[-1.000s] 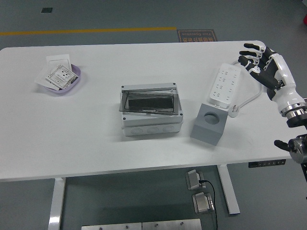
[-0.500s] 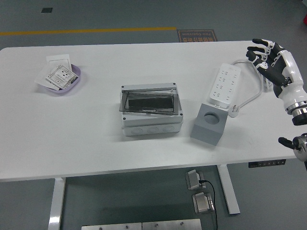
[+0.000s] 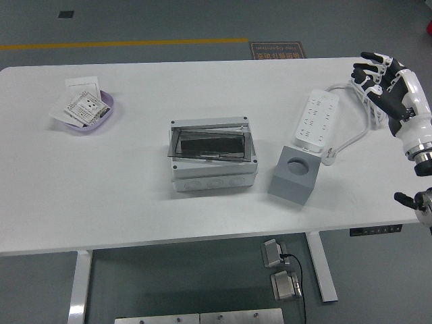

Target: Pick up the cylinder from the cube,place it in the box,flap close box

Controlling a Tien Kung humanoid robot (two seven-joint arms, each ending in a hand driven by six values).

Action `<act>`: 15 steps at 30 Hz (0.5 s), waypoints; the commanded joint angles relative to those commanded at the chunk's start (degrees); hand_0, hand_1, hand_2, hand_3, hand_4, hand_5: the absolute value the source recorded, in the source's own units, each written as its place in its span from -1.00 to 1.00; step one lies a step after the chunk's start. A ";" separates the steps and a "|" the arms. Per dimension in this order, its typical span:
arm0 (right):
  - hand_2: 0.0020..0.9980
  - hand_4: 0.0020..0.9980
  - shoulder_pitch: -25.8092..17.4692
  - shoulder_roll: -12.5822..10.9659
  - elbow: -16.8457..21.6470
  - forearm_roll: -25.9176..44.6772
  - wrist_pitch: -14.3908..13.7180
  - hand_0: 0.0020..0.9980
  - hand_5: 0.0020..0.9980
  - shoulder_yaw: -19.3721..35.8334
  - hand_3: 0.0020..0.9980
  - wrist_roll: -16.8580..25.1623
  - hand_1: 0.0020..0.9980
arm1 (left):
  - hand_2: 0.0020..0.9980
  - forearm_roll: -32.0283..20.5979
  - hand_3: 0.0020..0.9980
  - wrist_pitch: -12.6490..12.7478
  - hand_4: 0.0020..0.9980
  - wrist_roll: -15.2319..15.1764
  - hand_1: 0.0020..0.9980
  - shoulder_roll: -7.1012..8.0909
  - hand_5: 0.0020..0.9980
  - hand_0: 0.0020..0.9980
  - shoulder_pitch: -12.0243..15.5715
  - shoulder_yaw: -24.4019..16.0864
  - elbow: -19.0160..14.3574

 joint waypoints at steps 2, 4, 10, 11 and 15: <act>0.36 0.54 0.02 -0.05 -0.03 0.01 0.02 0.47 -0.38 0.10 0.45 0.02 0.29 | 0.25 0.37 0.31 -0.01 0.46 0.06 0.26 0.00 -0.31 0.17 0.13 -0.45 0.00; 0.36 0.54 0.02 -0.10 -0.06 0.04 0.06 0.47 -0.38 0.23 0.45 0.03 0.29 | 0.25 0.46 0.31 0.03 0.46 0.03 0.26 0.03 -0.31 0.17 0.23 -0.70 0.00; 0.36 0.52 -0.05 -0.17 -0.28 0.09 0.15 0.48 -0.38 0.62 0.44 0.04 0.30 | 0.25 -0.25 0.31 0.16 0.46 -0.06 0.26 0.21 -0.31 0.17 0.44 -0.52 0.00; 0.36 0.52 -0.04 -0.17 -0.37 0.10 0.16 0.48 -0.38 0.66 0.44 0.05 0.30 | 0.25 -0.50 0.31 0.18 0.46 -0.09 0.26 0.23 -0.31 0.17 0.48 -0.38 0.00; 0.36 0.51 0.33 -0.34 -1.12 0.28 0.25 0.49 -0.37 0.64 0.44 0.08 0.30 | 0.25 -1.12 0.31 0.26 0.46 -0.09 0.26 0.24 -0.31 0.17 0.71 -0.11 0.00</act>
